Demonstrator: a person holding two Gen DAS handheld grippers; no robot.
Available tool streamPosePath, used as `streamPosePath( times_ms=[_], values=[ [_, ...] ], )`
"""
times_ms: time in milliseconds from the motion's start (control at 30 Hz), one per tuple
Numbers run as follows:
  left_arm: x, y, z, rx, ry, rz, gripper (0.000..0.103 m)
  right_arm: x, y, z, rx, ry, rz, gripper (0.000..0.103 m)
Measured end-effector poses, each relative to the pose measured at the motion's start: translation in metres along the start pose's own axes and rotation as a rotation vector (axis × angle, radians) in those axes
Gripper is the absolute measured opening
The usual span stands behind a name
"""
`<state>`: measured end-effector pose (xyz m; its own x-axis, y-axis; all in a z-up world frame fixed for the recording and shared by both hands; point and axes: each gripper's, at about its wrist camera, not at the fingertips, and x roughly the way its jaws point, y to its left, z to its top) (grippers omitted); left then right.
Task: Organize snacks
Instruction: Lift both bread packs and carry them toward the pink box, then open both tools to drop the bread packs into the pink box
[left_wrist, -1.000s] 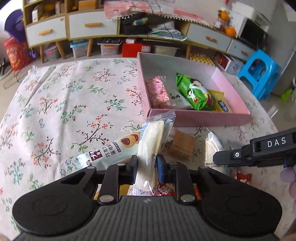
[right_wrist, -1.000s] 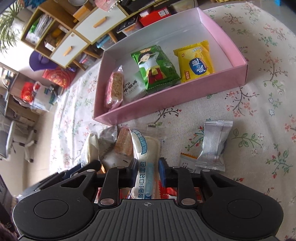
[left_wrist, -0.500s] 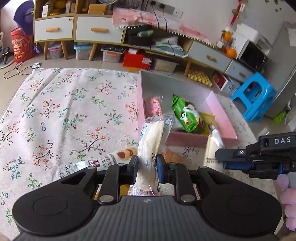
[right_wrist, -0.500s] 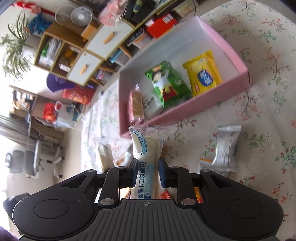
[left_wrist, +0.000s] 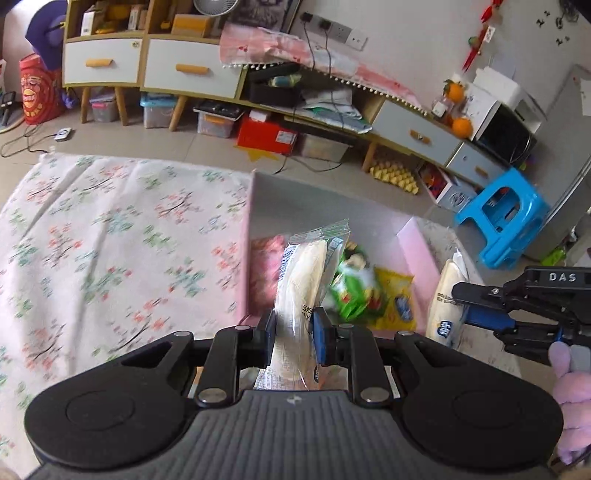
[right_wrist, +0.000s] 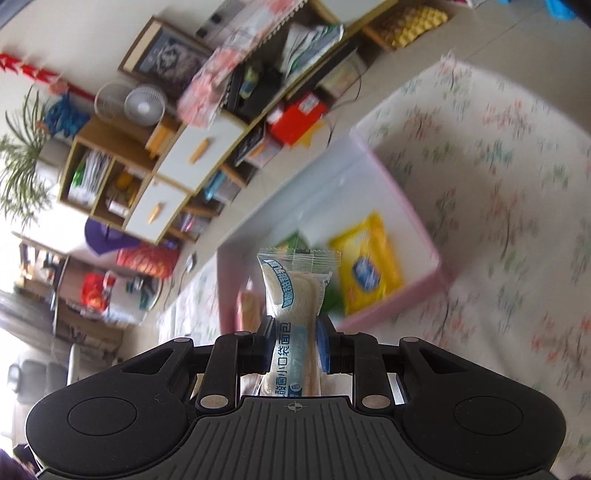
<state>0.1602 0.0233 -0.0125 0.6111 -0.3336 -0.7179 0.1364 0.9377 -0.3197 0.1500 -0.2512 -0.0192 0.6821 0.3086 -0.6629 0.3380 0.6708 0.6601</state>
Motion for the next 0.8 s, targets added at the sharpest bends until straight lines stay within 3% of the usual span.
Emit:
streamPosePath(
  times_ms=[267, 800],
  values=[
    [0.038, -0.015, 0.023, 0.022, -0.009, 0.033, 0.019, 0.019, -0.003, 0.029, -0.066, -0.093, -0.107, 0.023],
    [0.078, -0.023, 0.035, 0.051, -0.023, 0.083, 0.018, 0.055, -0.014, 0.041, -0.117, -0.08, -0.051, 0.018]
  ],
)
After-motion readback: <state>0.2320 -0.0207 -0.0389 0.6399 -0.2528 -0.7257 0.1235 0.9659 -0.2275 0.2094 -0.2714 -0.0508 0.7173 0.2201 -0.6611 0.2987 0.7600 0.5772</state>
